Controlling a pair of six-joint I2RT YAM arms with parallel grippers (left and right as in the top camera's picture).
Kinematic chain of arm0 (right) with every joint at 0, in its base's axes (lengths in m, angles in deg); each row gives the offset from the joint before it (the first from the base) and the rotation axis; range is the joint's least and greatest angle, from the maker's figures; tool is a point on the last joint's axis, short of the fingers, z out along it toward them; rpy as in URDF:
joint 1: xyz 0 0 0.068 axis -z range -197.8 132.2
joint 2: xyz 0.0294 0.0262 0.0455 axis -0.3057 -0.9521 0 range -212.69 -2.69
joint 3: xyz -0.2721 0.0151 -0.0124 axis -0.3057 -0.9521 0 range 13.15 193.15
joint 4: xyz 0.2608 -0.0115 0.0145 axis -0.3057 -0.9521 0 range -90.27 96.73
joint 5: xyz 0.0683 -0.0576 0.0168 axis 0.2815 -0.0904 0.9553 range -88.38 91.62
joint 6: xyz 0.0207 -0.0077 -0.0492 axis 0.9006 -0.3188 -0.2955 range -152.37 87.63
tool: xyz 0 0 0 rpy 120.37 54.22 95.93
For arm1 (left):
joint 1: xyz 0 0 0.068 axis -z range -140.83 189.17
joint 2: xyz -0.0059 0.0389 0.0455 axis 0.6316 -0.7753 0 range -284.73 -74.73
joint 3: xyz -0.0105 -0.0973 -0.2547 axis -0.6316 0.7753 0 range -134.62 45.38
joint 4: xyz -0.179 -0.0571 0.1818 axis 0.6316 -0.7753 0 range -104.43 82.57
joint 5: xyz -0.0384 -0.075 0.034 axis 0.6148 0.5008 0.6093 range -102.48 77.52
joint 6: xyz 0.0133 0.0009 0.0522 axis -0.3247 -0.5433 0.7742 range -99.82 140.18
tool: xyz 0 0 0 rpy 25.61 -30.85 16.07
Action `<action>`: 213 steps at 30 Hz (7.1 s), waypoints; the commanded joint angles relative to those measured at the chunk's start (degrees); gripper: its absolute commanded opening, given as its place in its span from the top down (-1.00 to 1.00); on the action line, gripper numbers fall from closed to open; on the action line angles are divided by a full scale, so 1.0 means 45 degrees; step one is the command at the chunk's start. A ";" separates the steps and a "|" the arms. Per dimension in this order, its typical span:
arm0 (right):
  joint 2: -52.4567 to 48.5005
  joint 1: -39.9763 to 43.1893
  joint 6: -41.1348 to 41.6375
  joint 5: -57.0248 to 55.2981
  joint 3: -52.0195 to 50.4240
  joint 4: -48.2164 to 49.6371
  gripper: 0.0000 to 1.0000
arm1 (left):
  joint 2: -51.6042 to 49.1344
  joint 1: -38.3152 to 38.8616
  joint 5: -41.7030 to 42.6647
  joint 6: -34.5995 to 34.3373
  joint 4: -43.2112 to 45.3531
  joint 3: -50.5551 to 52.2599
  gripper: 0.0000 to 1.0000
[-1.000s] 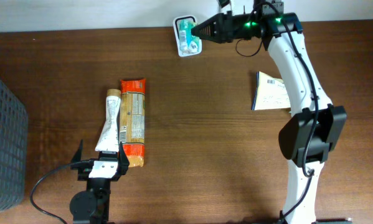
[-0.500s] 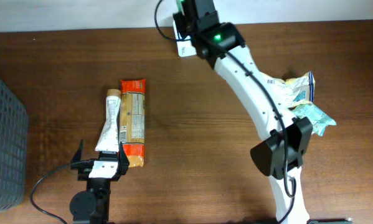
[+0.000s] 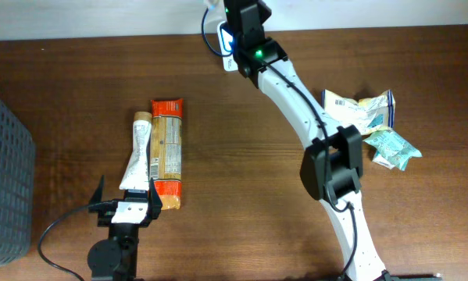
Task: Scan the item barcode
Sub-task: 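Lift the tissue pack and hold it under the scanner, then carry the tissue pack to the right edge and release it, then reach the right gripper to the orange-labelled pasta pack and grasp it, then lift the pasta pack and hold it under the scanner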
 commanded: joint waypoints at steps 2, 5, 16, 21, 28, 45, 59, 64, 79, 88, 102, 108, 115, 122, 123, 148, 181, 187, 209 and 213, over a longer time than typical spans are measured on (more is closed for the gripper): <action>-0.0947 -0.0034 -0.1520 0.0510 0.0024 0.0413 0.92 | 0.0058 -0.0073 0.0049 0.0155 -0.0010 0.0068 -0.98; -0.1433 -0.0034 -0.1520 0.0593 0.0024 0.0510 0.92 | 0.0058 -0.0073 0.0049 0.0155 -0.0010 0.0063 -0.98; -0.1690 -0.0092 -0.1511 0.0597 0.0019 0.0452 0.92 | 0.0058 -0.0073 0.0049 0.0155 -0.0010 0.0063 -0.98; -0.1588 -0.0160 -0.1462 0.0602 0.0024 0.0374 0.92 | 0.0058 -0.0073 0.0049 0.0155 -0.0010 0.0068 -0.98; 0.0092 -0.0155 0.1292 0.1127 0.0024 -0.1039 0.92 | 0.0058 -0.0078 0.0049 0.0155 -0.0015 0.0068 -0.98; 0.4362 0.2278 1.0690 0.4235 -0.0010 -1.6247 0.92 | 0.0058 -0.0073 0.0049 0.0155 -0.0010 0.0068 -0.98; 0.4274 0.7859 1.1545 0.5785 -0.5251 -1.4727 0.60 | 0.0058 -0.0078 0.0049 0.0155 -0.0010 0.0068 -0.98; 0.4279 0.7645 1.1069 0.8767 -0.4478 -1.4785 -0.76 | 0.0058 -0.0073 0.0049 0.0155 -0.0010 0.0068 -0.98; 0.4051 0.1452 1.2857 1.2138 -0.3905 -0.9675 -0.89 | 0.0058 -0.0073 0.0049 0.0155 -0.0010 0.0068 -0.98; 0.2064 -0.2225 1.4212 1.0520 -0.3905 -0.6659 -0.97 | 0.0058 -0.0073 0.0049 0.0155 -0.0010 0.0068 -0.98; -0.0631 -0.3381 1.6699 1.1366 -0.3905 -0.5804 -0.15 | 0.0058 -0.0078 0.0049 0.0155 -0.0010 0.0068 -0.98; -0.0918 -0.3580 1.6689 1.1482 -0.3905 -0.5731 0.76 | 0.0058 -0.0073 0.0049 0.0160 -0.0010 0.0068 -0.98; -0.0665 -0.2987 1.6393 1.1492 -0.3842 -0.6975 0.92 | 0.0058 -0.0073 0.0049 0.0160 -0.0010 0.0068 -0.98; 0.0787 -0.1243 1.4299 1.1511 -0.3157 -1.0535 0.92 | 0.0058 -0.0073 0.0049 0.0155 -0.0010 0.0063 -0.98; 0.0826 -0.0976 1.3916 1.1482 -0.3157 -1.1302 0.92 | 0.0058 -0.0073 0.0049 0.0155 -0.0010 0.0068 -0.98; 0.0821 0.0257 1.1332 1.4683 -0.6751 -1.1225 -0.76 | 0.0058 -0.0073 0.0049 0.0155 -0.0010 0.0063 -0.98; 0.8199 0.4148 0.9816 2.1182 -0.8412 -1.0297 0.92 | 0.0058 -0.0078 0.0049 0.0155 -0.0010 0.0068 -0.98; 0.9481 0.5848 0.9860 2.3154 -0.8393 -0.9855 0.92 | 0.0058 -0.0073 0.0049 0.0160 -0.0010 0.0068 -0.98; 0.8650 -0.0432 0.6611 0.1336 -0.8393 -0.0627 0.92 | 0.0058 -0.0073 0.0049 0.0155 -0.0010 0.0068 -0.98; 0.6674 -0.1015 0.1705 -0.0185 -0.8393 0.3857 0.92 | 0.0058 -0.0073 0.0049 0.0155 -0.0015 0.0068 -0.98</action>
